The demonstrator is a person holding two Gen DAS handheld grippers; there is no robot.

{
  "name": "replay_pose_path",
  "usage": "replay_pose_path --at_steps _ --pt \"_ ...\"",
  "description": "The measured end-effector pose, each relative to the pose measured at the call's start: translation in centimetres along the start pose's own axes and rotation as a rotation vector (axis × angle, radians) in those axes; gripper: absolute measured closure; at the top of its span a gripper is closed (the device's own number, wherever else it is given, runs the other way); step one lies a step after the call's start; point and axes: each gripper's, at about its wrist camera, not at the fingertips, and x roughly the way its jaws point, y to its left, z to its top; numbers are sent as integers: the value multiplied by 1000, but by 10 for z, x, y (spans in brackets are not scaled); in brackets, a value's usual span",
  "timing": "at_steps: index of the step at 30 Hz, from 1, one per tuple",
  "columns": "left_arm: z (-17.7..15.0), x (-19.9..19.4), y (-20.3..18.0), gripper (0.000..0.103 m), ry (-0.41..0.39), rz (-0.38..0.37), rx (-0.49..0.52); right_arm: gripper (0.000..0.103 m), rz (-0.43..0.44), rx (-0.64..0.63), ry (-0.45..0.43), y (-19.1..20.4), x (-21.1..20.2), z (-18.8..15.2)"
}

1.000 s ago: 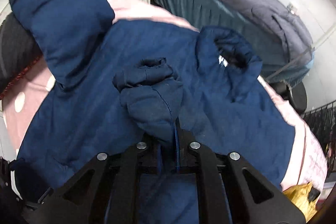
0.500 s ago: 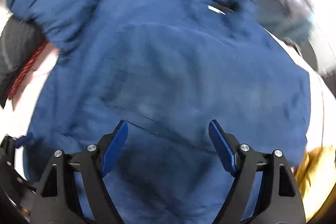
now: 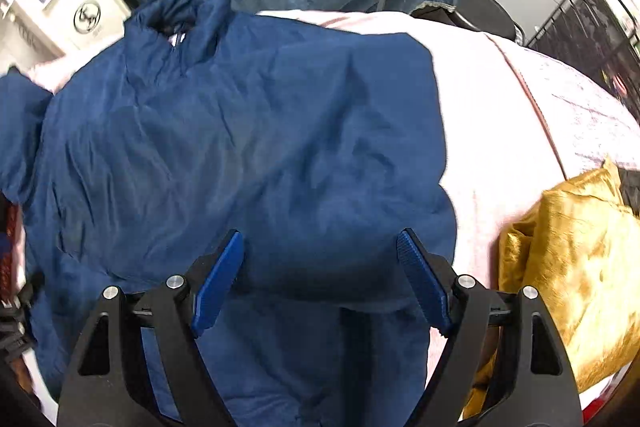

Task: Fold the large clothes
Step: 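Lay the held sleeve across the jacket body and press it flat with the right gripper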

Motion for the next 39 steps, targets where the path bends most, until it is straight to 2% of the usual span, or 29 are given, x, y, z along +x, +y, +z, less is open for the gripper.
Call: replay_pose_path --at_steps 4,6,9,11,16,24,30,35,39 --pt "27 16 -26 7 -12 -24 72 21 -67 -40 35 6 25 -9" --pt "35 39 -39 7 33 -28 110 20 -94 -65 40 7 35 -13" --pt "36 78 -42 7 120 18 129 18 -137 -122 32 15 45 -18" --pt "32 100 -37 5 177 0 94 18 -150 -130 29 18 49 -20" --pt "26 128 -9 5 215 -143 -87 15 -173 -125 15 21 57 -23" --pt "26 138 -15 4 185 -109 -98 12 -210 -61 21 22 67 -14" --pt "2 127 -17 4 174 -121 -106 11 -201 -50 25 16 66 -14" --pt "3 114 -7 5 208 -126 -119 12 -234 -75 99 21 52 -8" --pt "-7 89 0 6 192 -140 -136 11 -154 -34 89 25 25 -15"
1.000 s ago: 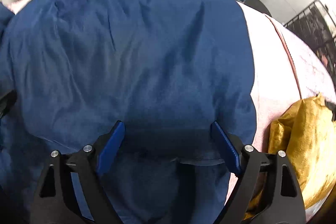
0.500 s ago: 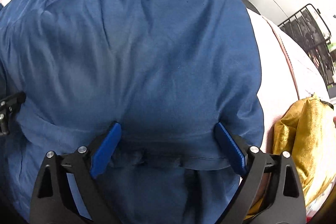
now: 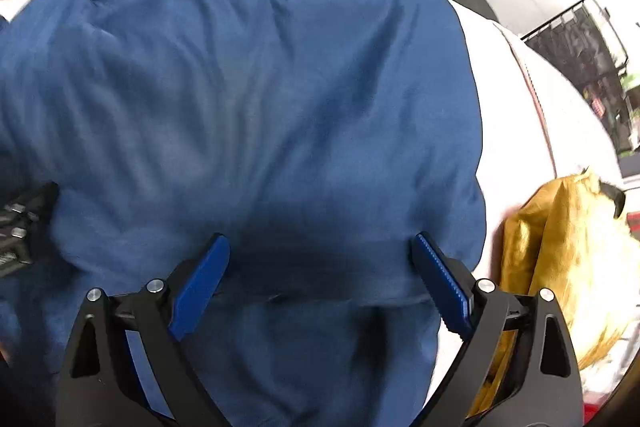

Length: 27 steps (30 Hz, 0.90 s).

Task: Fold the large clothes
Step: 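Lay the held sleeve across the jacket body and press it flat with the right gripper, then grasp the other sleeve with the left gripper and fold it across the body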

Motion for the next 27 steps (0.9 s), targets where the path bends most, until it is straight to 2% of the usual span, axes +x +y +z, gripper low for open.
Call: replay_pose_path --at_steps 4,11,14,20,24,27 --pt "-30 -33 16 6 -64 -6 -17 11 87 -31 20 17 -20 -27" --pt "-91 -72 66 6 -105 -12 -86 11 192 -190 108 68 -30 -87" --pt "-111 -88 92 6 -106 -10 -148 11 198 -254 116 83 -35 -97" --pt "-133 -115 156 6 -146 -5 -323 11 191 -283 82 102 -57 -109" --pt "-138 -135 199 6 -196 -31 -453 11 192 -265 88 106 -64 -122" --pt "-134 -157 238 6 -265 -33 -526 11 184 -247 89 105 -67 -128"
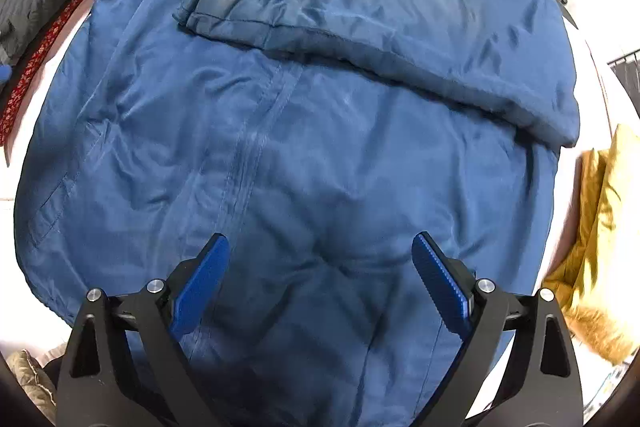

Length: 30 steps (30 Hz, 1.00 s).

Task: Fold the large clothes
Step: 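Grasp the other sleeve with the left gripper and fold it across the body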

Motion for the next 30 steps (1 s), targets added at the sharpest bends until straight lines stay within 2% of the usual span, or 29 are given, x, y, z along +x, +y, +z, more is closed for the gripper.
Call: replay_pose_path --at_steps 4,8,12,14,18,19,20,21,22,23,24,25,26,30 --pt "52 -27 30 6 -117 -6 -57 11 -22 24 -12 -5 -4 -5" --pt "117 -40 72 6 -217 -27 -171 11 -44 57 -20 -6 -9 -12" --pt "164 -23 105 7 -240 -7 -251 11 -68 98 -17 -17 -15 -17" --pt "178 -11 113 8 -241 18 -268 11 -75 128 -8 -22 -19 -24" --pt "197 11 114 10 -244 66 -251 11 -92 208 0 -38 -19 -37" --pt "201 12 110 15 -259 71 -233 11 -95 226 4 -41 -18 -41" --pt "201 11 112 27 -261 68 -216 11 -97 250 10 -46 -17 -45" --pt "204 13 108 32 -255 68 -199 11 -98 267 15 -48 -17 -48" --pt "206 12 104 46 -253 83 -188 11 -97 282 21 -51 -16 -51" --pt "207 10 103 66 -259 81 -187 11 -99 297 26 -54 -15 -54" --pt "209 8 104 73 -263 65 -188 11 -102 303 28 -56 -15 -55" --pt "211 4 103 84 -268 46 -189 11 -106 308 27 -57 -15 -56" --pt "214 -1 102 91 -277 24 -186 11 -109 311 22 -58 -17 -56" --pt "217 -34 102 93 -334 28 -179 11 -107 296 -7 -62 -26 -52"
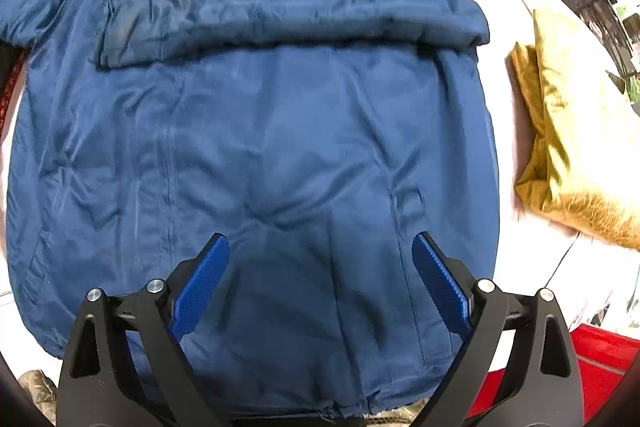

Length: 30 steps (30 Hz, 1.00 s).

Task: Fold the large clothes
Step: 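Grasp the other sleeve with the left gripper and fold it across the body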

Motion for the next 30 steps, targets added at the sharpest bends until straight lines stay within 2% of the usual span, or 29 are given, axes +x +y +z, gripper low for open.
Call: replay_pose_path --at_steps 5,11,12,15,17,20,23,28,30 --pt "27 -36 16 94 -60 33 -46 11 27 -14 -34 -5 -8 18" --pt "13 -50 -19 94 -73 119 81 11 70 -30 -65 -10 -12 40" --pt "9 -52 -26 94 -72 113 94 11 75 -29 -67 -7 -10 44" --pt "-4 -59 -69 94 -60 51 155 11 92 -14 -65 -14 -7 48" --pt "-20 -66 -113 94 -58 -1 241 11 101 1 -56 -22 -2 49" --pt "-51 -72 -177 94 -27 -123 346 11 110 26 -44 -34 8 47" --pt "-95 -63 -242 94 67 -248 419 11 116 56 -36 -45 14 41" --pt "-174 -38 -328 94 214 -374 524 11 119 112 -33 -69 18 34" --pt "-205 -30 -354 94 262 -402 574 11 114 136 -27 -80 20 28"
